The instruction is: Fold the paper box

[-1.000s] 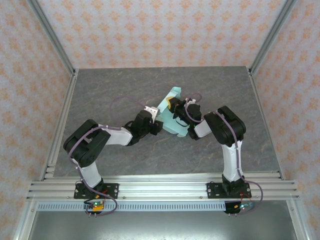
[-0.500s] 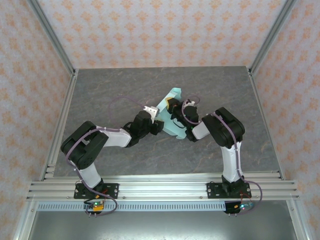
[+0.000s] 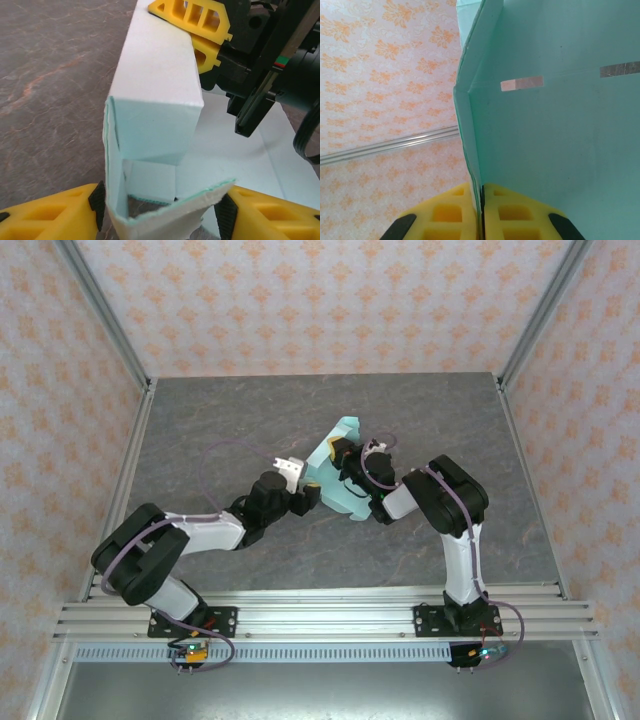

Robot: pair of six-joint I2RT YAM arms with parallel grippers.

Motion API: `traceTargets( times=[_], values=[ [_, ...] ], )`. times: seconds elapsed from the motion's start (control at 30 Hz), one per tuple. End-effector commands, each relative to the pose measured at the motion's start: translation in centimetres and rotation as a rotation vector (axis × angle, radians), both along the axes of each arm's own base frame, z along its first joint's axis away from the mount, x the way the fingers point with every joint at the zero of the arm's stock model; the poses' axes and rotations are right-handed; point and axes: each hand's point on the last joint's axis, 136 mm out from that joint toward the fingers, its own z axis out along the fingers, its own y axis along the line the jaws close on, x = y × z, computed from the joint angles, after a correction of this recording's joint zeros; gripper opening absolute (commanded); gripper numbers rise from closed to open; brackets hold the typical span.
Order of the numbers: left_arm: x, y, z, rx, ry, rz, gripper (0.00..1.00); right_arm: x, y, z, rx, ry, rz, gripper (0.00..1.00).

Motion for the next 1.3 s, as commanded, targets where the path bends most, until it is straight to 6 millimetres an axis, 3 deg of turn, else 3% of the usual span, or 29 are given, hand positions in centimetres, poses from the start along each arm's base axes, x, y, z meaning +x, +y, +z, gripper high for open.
traceTargets(
  times=[0.0,0.23,0.33,0.4,0.5,0.63,0.73,0.83,0.93,1.27],
  values=[
    [-0.2,0.2,0.4,0.024,-0.028,0.002,0.52,-0.2,0.8,-1.3,-0.025,0.046,0.029,0.1],
    [0.0,-0.9,0.5,0.008,-0.023,-0.041,0.39,-0.4,0.7,-1.3,-0.023,0.047,0.024,0.1],
    [-0.1,-2.4,0.6,-0.032,-0.008,-0.097,0.37,-0.5,0.6,-1.2,-0.022,0.044,0.018,0.1],
    [-0.5,-3.2,0.7,-0.048,-0.005,-0.12,0.43,-0.5,0.6,-1.3,-0.024,0.045,0.019,0.1],
    [-1.2,-3.0,0.9,-0.063,0.002,-0.116,0.62,-0.4,0.5,-1.3,-0.009,0.044,0.011,0.1],
    [-2.0,-0.7,0.3,0.002,-0.002,-0.059,0.65,-0.7,0.4,-1.5,-0.021,0.046,0.017,0.1],
    [-2.1,0.4,-0.5,0.042,-0.001,-0.021,0.59,-0.6,0.6,-1.5,-0.008,0.05,0.023,0.1],
    [-2.1,-0.3,-0.3,0.009,-0.003,-0.042,0.44,-0.6,0.8,-1.3,-0.006,0.043,0.029,0.1],
    [-1.5,-0.9,-0.2,-0.015,-0.006,-0.042,0.37,-0.5,0.9,-1.4,-0.008,0.05,0.03,0.1],
    [1.0,-3.3,0.0,-0.01,-0.019,-0.049,0.31,-1.1,1.4,-0.7,-0.016,0.035,0.032,0.1]
  ],
)
